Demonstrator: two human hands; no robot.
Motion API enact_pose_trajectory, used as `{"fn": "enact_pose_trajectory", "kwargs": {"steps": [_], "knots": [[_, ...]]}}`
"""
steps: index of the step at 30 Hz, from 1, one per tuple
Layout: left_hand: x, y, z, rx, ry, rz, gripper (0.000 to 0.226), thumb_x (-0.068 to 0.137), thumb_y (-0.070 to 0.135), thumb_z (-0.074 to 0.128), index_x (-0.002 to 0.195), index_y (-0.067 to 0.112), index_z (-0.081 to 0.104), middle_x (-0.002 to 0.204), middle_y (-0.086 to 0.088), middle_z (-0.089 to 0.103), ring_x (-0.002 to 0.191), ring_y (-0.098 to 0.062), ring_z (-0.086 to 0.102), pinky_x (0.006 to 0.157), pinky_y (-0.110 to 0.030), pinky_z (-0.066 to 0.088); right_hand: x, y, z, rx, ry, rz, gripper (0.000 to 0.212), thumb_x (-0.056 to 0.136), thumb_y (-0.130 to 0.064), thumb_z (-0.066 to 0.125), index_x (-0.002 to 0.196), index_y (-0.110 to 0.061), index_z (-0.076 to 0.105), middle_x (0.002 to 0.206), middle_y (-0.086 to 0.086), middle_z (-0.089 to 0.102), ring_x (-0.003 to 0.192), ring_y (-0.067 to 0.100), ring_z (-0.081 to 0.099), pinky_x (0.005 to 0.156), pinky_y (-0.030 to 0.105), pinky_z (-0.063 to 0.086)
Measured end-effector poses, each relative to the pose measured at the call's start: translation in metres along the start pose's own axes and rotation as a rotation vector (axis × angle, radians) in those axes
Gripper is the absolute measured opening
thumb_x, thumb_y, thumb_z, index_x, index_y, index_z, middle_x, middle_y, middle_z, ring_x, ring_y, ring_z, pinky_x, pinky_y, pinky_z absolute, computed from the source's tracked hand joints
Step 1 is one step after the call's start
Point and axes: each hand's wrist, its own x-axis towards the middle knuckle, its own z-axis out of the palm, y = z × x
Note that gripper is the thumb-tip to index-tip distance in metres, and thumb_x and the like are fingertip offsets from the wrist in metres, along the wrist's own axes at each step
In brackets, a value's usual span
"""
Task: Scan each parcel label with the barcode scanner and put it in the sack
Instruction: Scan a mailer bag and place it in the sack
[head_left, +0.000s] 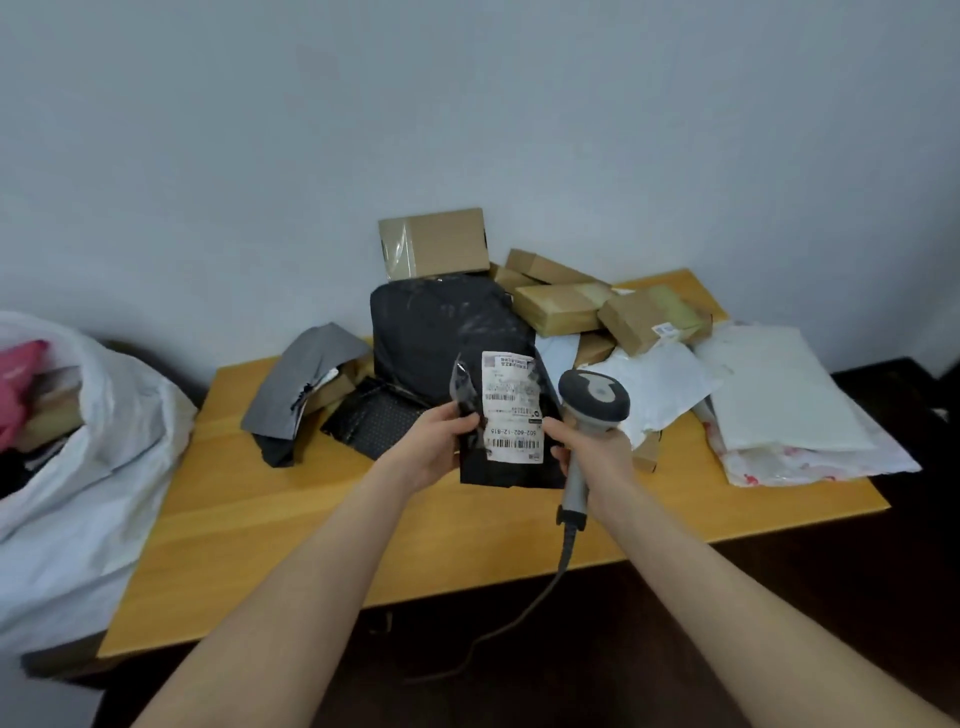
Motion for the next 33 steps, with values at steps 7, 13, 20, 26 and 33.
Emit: {"fn": "enact_pose_trajectory", "kwargs": {"steps": [7, 13, 20, 26, 33], "knots": [[-0.022, 0.032, -0.006, 0.092, -0.06, 0.041, 0.028, 0.095, 0.019, 0.057, 0.122, 0.01, 0.06, 0.119, -0.01, 0.068, 0.113, -0.029, 0.063, 0.099, -0.05, 0.047, -0.003, -0.014, 0.021, -0.035, 0.091, -0.069, 0.019, 0.081, -0.009, 0.075, 0.096, -0.004, 0.064, 0.075, 0.006, 0.066, 0.06, 0.015, 0.057, 0.062, 0.031, 0.05], [-0.02, 0.046, -0.025, 0.236, 0.171, 0.218, 0.015, 0.09, 0.013, 0.065, 0.103, 0.007, 0.071, 0.1, -0.008, 0.074, 0.098, -0.026, 0.069, 0.091, -0.042, 0.055, -0.006, -0.023, 0.047, 0.082, 0.155, 0.006, 0.008, 0.085, -0.009, 0.069, 0.087, -0.008, 0.062, 0.072, 0.005, 0.062, 0.056, 0.012, 0.054, 0.052, 0.026, 0.046], [-0.022, 0.053, -0.049, 0.167, 0.069, 0.118, 0.027, 0.091, 0.022, 0.064, 0.116, 0.011, 0.064, 0.108, -0.006, 0.072, 0.099, -0.021, 0.069, 0.078, -0.032, 0.057, -0.006, -0.025, 0.065, 0.15, 0.16, 0.016, 0.01, 0.085, 0.001, 0.063, 0.085, -0.008, 0.059, 0.069, 0.004, 0.06, 0.052, 0.01, 0.05, 0.051, 0.024, 0.044], [-0.018, 0.056, -0.05, 0.185, 0.118, 0.134, 0.019, 0.089, 0.019, 0.067, 0.105, 0.009, 0.07, 0.096, -0.004, 0.075, 0.088, -0.018, 0.072, 0.073, -0.027, 0.056, -0.003, -0.024, 0.064, 0.18, 0.16, 0.006, 0.011, 0.085, 0.003, 0.061, 0.083, -0.007, 0.057, 0.066, 0.004, 0.057, 0.05, 0.009, 0.049, 0.046, 0.022, 0.043], [-0.009, 0.049, -0.052, 0.163, 0.265, 0.179, 0.009, 0.092, 0.012, 0.063, 0.092, 0.011, 0.072, 0.094, -0.006, 0.074, 0.088, -0.02, 0.069, 0.081, -0.032, 0.057, -0.012, -0.018, 0.06, 0.18, 0.139, -0.056, 0.01, 0.086, -0.008, 0.069, 0.078, -0.007, 0.062, 0.067, 0.006, 0.062, 0.052, 0.012, 0.051, 0.055, 0.025, 0.046]]}}
